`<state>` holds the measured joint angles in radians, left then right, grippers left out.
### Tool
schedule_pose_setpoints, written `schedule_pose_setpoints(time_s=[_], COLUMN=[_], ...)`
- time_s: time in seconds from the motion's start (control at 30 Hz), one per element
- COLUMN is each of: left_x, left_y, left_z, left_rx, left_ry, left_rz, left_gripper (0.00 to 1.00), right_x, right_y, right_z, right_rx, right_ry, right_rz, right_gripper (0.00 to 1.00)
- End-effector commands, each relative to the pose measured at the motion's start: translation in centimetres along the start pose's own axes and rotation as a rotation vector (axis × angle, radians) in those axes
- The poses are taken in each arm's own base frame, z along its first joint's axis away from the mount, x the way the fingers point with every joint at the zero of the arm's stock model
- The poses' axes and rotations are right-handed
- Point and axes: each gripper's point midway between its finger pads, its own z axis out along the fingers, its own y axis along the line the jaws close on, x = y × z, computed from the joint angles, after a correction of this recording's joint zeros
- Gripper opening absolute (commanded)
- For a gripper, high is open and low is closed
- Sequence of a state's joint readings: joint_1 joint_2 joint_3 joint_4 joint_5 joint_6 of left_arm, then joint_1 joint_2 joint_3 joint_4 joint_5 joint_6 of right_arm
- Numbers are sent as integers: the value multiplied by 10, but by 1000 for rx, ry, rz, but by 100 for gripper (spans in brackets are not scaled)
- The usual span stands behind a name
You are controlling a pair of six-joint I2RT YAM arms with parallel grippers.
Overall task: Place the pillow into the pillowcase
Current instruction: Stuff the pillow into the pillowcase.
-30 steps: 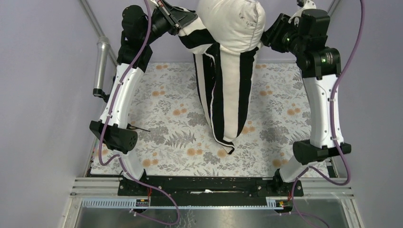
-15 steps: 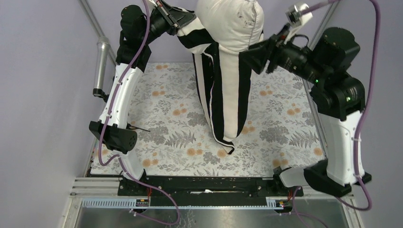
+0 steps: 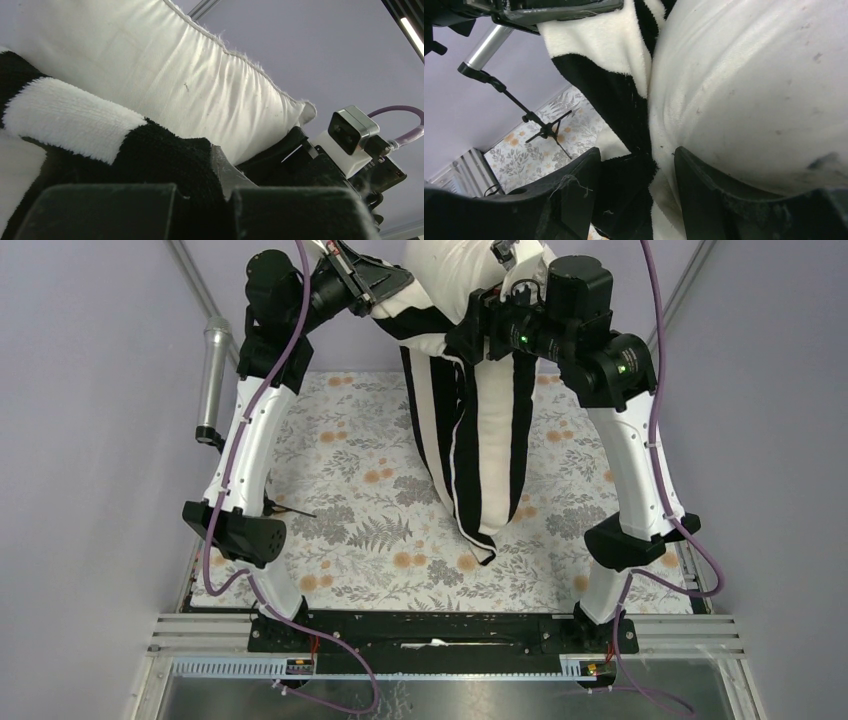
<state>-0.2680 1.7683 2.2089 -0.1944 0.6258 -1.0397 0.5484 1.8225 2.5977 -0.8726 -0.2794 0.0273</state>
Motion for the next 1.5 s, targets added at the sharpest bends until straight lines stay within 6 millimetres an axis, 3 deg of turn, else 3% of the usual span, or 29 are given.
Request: schedule_pose_setpoints(time_s=[0.0,0.13,0.23,0.33,0.43,0.73,0.83,1.03,1.2,1.37,1.47], left_x=[-28,-43,-44,-41,-39,-28,-25,-25,-34,-49,-57], left_y=[-75,-70,-76,-80,-81,-91,-93,-96,-91,-86,-85], left_z=[-27,-31,-34,-36,-37,-43,-45,-47,-51,-54,-54], left_rx=[172,175,193,205,210,262,269,282,276,272,273], left_ry=[-102,-122,-116,-104,-93,-47,-37,-27,-47,-75,-90], left_rz=[158,148,164,170,171,192,198,207,211,210,203], left_gripper=[0,0,0,0,0,0,0,0,0,0,0], right_x=[-2,7,-17,-51,-51,-45,-37,-2,14,27,45], right_y=[-4,17,20,40,52,40,35,22,20,43,50], right_z=[-14,-24,-38,-56,-57,-27,-14,2,-10,-27,-33], right_rx=[50,-63,-51,-118,-175,-150,-142,-99,-70,-188,-231], right_ry=[4,36,-57,-177,-199,-149,-121,0,62,113,179], right_rz=[-22,-42,-53,-22,-15,-14,-8,31,39,43,57], right_gripper=[65,70,73,72,73,74,74,73,73,77,76])
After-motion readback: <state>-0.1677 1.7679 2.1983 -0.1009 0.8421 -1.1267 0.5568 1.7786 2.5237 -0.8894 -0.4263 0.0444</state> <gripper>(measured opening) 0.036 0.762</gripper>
